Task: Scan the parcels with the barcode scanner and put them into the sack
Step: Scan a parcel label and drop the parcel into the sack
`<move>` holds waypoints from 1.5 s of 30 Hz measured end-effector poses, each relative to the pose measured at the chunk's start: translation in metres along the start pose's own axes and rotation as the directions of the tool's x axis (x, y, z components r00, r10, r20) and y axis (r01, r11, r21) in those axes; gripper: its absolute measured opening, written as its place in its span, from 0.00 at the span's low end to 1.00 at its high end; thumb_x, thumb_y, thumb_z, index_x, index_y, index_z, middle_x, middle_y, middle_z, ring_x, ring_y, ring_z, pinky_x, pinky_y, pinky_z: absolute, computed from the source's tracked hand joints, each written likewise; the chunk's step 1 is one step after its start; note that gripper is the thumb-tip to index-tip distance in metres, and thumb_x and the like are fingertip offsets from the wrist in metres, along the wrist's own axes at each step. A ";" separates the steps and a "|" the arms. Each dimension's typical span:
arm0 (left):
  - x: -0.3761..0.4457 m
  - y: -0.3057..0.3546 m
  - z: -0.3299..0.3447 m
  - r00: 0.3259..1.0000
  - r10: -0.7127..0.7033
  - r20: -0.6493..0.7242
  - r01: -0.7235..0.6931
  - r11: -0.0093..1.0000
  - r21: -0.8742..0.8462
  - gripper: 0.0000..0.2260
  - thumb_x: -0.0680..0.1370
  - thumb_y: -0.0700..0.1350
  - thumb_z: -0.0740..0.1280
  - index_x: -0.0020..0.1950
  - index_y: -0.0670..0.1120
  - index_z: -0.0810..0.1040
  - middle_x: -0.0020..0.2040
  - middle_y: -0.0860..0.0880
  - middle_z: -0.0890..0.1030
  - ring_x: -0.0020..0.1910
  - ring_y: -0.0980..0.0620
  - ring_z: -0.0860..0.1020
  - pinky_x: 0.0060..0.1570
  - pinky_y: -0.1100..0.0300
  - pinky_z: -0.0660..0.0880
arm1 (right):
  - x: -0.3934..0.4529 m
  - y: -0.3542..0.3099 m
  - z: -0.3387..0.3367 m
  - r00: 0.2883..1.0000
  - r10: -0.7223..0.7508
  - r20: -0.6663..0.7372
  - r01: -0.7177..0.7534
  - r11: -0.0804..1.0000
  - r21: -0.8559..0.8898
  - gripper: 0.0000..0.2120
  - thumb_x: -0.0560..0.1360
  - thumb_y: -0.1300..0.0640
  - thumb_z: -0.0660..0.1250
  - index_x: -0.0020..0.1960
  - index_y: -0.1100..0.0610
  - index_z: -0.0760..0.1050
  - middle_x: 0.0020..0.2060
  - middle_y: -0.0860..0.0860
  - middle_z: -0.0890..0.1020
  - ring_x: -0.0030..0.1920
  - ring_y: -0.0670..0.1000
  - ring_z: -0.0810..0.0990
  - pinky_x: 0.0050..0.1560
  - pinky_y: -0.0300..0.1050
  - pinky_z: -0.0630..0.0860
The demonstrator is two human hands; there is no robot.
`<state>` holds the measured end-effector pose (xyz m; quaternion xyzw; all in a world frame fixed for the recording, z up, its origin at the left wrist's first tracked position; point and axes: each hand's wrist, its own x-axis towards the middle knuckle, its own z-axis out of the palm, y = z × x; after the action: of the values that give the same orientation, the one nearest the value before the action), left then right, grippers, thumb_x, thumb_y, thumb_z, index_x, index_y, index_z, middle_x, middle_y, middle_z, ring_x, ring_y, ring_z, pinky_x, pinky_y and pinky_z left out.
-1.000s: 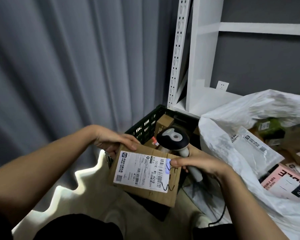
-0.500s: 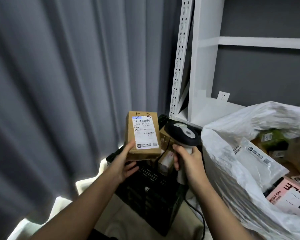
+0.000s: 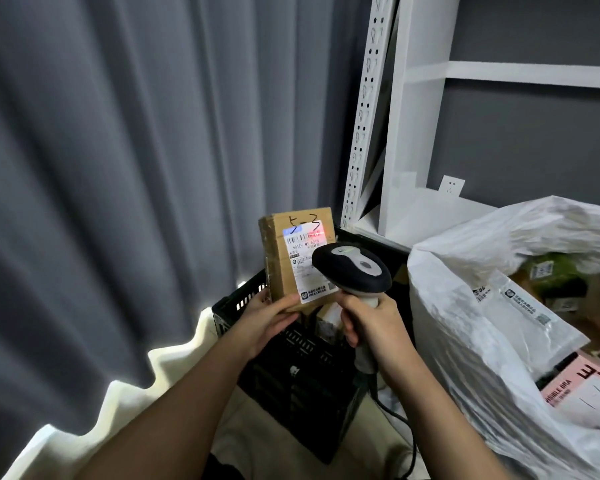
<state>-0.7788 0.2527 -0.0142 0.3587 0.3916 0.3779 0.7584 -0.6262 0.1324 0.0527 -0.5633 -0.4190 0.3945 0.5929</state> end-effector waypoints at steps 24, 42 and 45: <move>0.008 -0.005 -0.002 1.000 0.005 0.000 -0.005 1.000 -0.007 0.31 0.64 0.41 0.76 0.66 0.40 0.73 0.56 0.42 0.83 0.53 0.46 0.83 0.51 0.58 0.80 | -0.009 -0.006 0.000 0.999 0.015 -0.035 -0.018 0.996 -0.087 0.13 0.68 0.55 0.71 0.32 0.55 0.69 0.20 0.46 0.72 0.22 0.44 0.69 0.29 0.38 0.66; -0.006 0.005 0.019 0.983 0.091 -0.158 -0.086 0.995 0.041 0.29 0.73 0.45 0.73 0.70 0.44 0.65 0.58 0.42 0.80 0.51 0.46 0.83 0.50 0.56 0.79 | -0.022 -0.015 -0.015 0.997 0.035 -0.067 -0.036 0.999 -0.001 0.08 0.76 0.63 0.67 0.40 0.60 0.69 0.22 0.51 0.71 0.20 0.49 0.66 0.26 0.42 0.63; -0.023 0.017 0.045 0.926 0.303 -0.225 -0.260 0.944 0.201 0.31 0.74 0.47 0.72 0.72 0.48 0.60 0.64 0.44 0.75 0.55 0.46 0.80 0.50 0.57 0.78 | -0.031 -0.030 -0.034 0.991 -0.009 -0.131 0.014 0.999 0.041 0.07 0.76 0.63 0.67 0.42 0.61 0.70 0.23 0.54 0.71 0.20 0.50 0.64 0.24 0.40 0.63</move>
<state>-0.7541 0.2293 0.0272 0.4226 0.4598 0.4915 0.6069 -0.6048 0.0905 0.0803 -0.5729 -0.3743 0.3620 0.6330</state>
